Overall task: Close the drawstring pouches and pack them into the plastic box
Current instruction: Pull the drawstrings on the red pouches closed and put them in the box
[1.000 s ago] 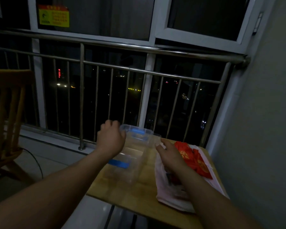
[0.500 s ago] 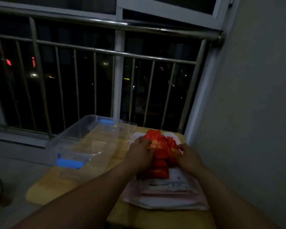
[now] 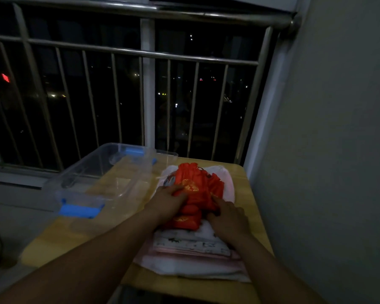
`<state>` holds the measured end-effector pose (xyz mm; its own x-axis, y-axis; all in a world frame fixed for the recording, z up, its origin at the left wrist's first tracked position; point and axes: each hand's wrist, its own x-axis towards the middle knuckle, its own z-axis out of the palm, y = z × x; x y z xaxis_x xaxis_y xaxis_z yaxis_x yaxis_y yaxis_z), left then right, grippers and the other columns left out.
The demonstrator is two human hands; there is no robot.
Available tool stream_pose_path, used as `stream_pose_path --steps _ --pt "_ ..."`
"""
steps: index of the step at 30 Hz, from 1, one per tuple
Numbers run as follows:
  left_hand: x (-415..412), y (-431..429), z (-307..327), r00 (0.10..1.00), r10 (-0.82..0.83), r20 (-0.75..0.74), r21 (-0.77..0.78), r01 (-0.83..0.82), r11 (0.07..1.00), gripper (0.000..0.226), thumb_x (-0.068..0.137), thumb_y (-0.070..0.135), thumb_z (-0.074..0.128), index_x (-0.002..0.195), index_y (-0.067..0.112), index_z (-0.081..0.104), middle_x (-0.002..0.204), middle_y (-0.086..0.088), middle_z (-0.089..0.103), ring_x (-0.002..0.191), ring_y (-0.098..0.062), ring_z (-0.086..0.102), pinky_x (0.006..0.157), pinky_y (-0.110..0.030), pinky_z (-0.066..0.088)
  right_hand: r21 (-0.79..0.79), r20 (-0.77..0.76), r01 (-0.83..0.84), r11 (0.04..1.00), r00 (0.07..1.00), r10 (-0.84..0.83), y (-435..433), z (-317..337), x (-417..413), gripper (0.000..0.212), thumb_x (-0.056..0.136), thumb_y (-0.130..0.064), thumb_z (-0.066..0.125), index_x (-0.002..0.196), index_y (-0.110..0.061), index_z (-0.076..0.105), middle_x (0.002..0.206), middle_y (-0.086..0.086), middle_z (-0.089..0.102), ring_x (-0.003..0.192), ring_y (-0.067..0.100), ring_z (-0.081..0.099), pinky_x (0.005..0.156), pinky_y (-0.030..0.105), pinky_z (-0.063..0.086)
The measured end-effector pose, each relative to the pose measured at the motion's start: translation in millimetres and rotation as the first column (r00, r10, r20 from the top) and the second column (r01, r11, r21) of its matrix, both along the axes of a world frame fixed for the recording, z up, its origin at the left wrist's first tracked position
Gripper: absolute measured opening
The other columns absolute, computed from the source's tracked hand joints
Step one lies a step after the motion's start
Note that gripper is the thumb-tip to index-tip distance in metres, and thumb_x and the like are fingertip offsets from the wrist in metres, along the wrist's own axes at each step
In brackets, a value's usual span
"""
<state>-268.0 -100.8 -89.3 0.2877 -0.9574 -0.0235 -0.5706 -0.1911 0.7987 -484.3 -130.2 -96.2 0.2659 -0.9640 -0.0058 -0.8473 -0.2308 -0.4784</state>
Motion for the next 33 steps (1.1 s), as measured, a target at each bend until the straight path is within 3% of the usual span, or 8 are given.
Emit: stream_pose_path --steps 8,13,17,19,21,24,27,33 --pt "-14 49 32 0.945 0.009 0.327 -0.113 0.030 0.993 0.048 0.103 0.042 0.046 0.147 0.022 0.053 0.160 -0.007 0.038 0.142 -0.027 0.041 0.115 -0.035 0.035 -0.038 0.078 0.116 0.993 0.991 -0.113 24 26 -4 0.040 0.107 -0.049 0.034 0.139 -0.033 0.053 0.139 0.007 0.059 0.129 0.036 0.048 0.106 0.047 0.036" --pt "-18 56 48 0.917 0.079 0.391 -0.280 0.037 0.959 0.041 0.102 0.039 0.050 0.135 0.020 0.064 0.141 -0.003 0.056 0.128 -0.023 0.051 0.106 -0.035 0.043 -0.106 0.549 0.243 0.964 0.823 -0.147 29 45 4 0.030 0.108 -0.039 0.043 0.115 -0.020 0.065 0.108 0.006 0.071 0.090 0.023 0.061 0.075 0.034 0.045" --pt "-22 46 69 0.969 -0.067 -0.237 -0.210 0.016 0.978 0.041 0.103 0.051 0.048 0.098 0.018 0.071 0.097 -0.003 0.070 0.089 -0.020 0.065 0.086 -0.036 0.049 -0.381 0.564 0.228 0.896 0.825 0.030 28 53 28 0.027 0.107 -0.042 0.042 0.108 -0.027 0.064 0.094 -0.008 0.064 0.086 0.014 0.062 0.066 0.028 0.043" --pt "-20 40 75 0.736 -0.127 -0.665 -0.159 0.026 0.987 0.053 0.095 0.065 0.052 0.089 0.014 0.065 0.080 -0.004 0.065 0.068 -0.018 0.062 0.073 -0.033 0.048 -0.537 0.400 0.087 0.839 0.902 0.163 26 50 39 0.023 0.107 -0.033 0.045 0.120 -0.031 0.063 0.107 -0.012 0.060 0.099 0.008 0.056 0.079 0.024 0.045" --pt "-16 38 80 0.638 -0.138 -0.757 -0.112 0.082 0.990 0.060 0.091 0.069 0.059 0.097 0.011 0.074 0.088 -0.007 0.073 0.075 -0.019 0.070 0.082 -0.035 0.052 -0.587 0.242 -0.078 0.806 0.933 0.267 28 43 44 0.031 0.105 -0.022 0.048 0.131 -0.033 0.061 0.117 -0.015 0.055 0.110 0.001 0.047 0.095 0.017 0.040" --pt "-14 38 70 0.678 -0.111 -0.727 -0.092 0.065 0.994 0.032 0.099 0.041 0.063 0.116 0.016 0.075 0.105 -0.010 0.079 0.101 -0.028 0.075 0.102 -0.048 0.053 -0.529 0.206 -0.223 0.819 0.902 0.379 46 38 45 0.046 0.104 -0.018 0.048 0.143 -0.041 0.053 0.131 -0.021 0.048 0.126 -0.005 0.041 0.109 0.017 0.035" --pt "-14 41 57 0.688 -0.080 -0.722 -0.139 -0.031 0.990 0.022 0.103 0.019 0.057 0.113 0.011 0.074 0.096 -0.013 0.080 0.090 -0.028 0.077 0.088 -0.042 0.059 -0.417 0.452 -0.125 0.900 0.830 0.325 62 43 42 0.044 0.105 -0.020 0.048 0.141 -0.045 0.053 0.138 -0.027 0.050 0.131 -0.009 0.044 0.111 0.022 0.038" --pt "-7 34 56 0.713 -0.159 -0.683 -0.237 -0.011 0.971 0.028 0.102 0.006 0.055 0.123 0.018 0.068 0.107 -0.011 0.078 0.100 -0.029 0.075 0.096 -0.048 0.058 0.183 0.854 -0.087 0.979 0.507 -0.114 52 89 56 0.015 0.104 -0.038 0.055 0.092 -0.036 0.063 0.089 -0.005 0.073 0.084 0.012 0.070 0.070 0.030 0.052"
